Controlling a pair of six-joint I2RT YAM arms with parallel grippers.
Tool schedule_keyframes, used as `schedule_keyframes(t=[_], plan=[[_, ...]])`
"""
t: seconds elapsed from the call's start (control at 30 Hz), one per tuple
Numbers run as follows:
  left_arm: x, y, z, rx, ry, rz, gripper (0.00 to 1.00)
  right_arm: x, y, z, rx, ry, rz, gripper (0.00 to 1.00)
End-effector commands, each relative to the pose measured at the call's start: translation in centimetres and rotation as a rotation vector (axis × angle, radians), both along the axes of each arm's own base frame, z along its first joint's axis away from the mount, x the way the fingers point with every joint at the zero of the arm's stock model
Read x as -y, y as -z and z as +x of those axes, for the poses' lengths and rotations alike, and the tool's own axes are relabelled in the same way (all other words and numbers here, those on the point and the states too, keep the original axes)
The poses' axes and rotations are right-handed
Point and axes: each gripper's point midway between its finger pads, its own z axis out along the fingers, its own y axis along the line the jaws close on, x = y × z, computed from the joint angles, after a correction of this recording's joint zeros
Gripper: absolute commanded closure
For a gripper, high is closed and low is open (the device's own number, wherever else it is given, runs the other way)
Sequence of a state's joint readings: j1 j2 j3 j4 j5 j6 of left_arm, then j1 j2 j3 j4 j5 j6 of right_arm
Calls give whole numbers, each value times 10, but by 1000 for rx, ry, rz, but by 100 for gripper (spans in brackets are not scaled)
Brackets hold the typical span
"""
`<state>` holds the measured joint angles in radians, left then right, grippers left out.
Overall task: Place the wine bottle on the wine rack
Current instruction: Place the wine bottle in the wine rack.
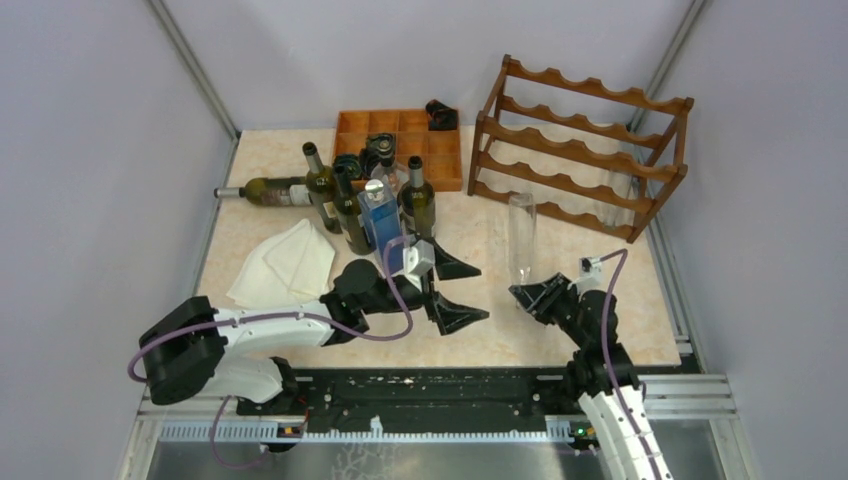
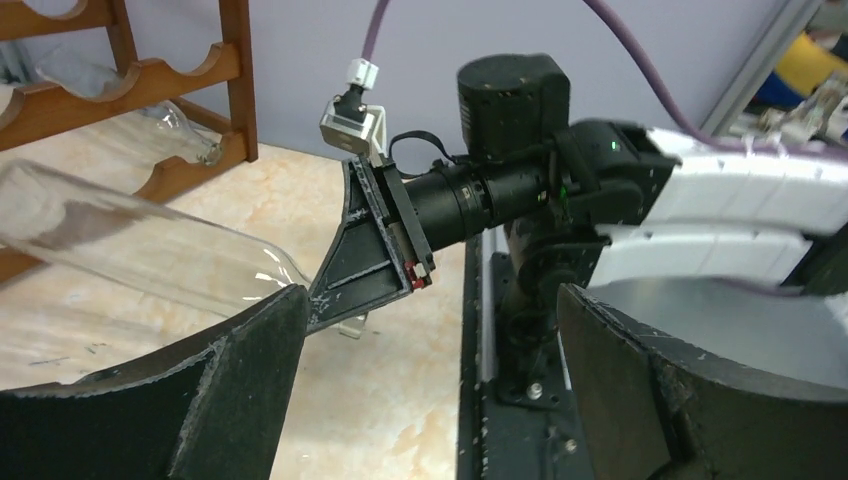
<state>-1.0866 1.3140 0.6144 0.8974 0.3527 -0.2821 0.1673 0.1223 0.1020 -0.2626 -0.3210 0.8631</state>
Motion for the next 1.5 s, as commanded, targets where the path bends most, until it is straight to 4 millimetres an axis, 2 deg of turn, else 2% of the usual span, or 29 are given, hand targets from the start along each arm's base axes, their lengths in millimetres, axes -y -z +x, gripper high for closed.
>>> schedule_keyframes(t=[0.0, 0.1, 0.23, 0.5, 0.63, 0.9, 1.07, 1.47], plan=[[-2, -6, -9, 240, 42, -57, 1, 9, -13, 13, 46, 61, -29, 100], [1, 14, -11, 265, 66, -12, 1, 15, -2, 15, -13, 95, -52, 100], [-5, 41, -22, 300, 117, 17, 1, 26, 0, 18, -47, 152, -87, 100], [-34, 93, -36, 351, 124, 63, 1, 48, -19, 22, -25, 265, -143, 100], [-37, 115, -35, 350, 122, 118, 1, 53, -27, 22, -16, 279, -179, 100], [-37, 138, -28, 312, 93, 167, 1, 62, -36, 31, -24, 325, -220, 100], [-48, 145, -24, 309, 28, 138, 1, 61, -39, 38, -31, 313, -223, 100], [-51, 145, -27, 329, 21, 70, 1, 71, -56, 50, 9, 334, -255, 100]])
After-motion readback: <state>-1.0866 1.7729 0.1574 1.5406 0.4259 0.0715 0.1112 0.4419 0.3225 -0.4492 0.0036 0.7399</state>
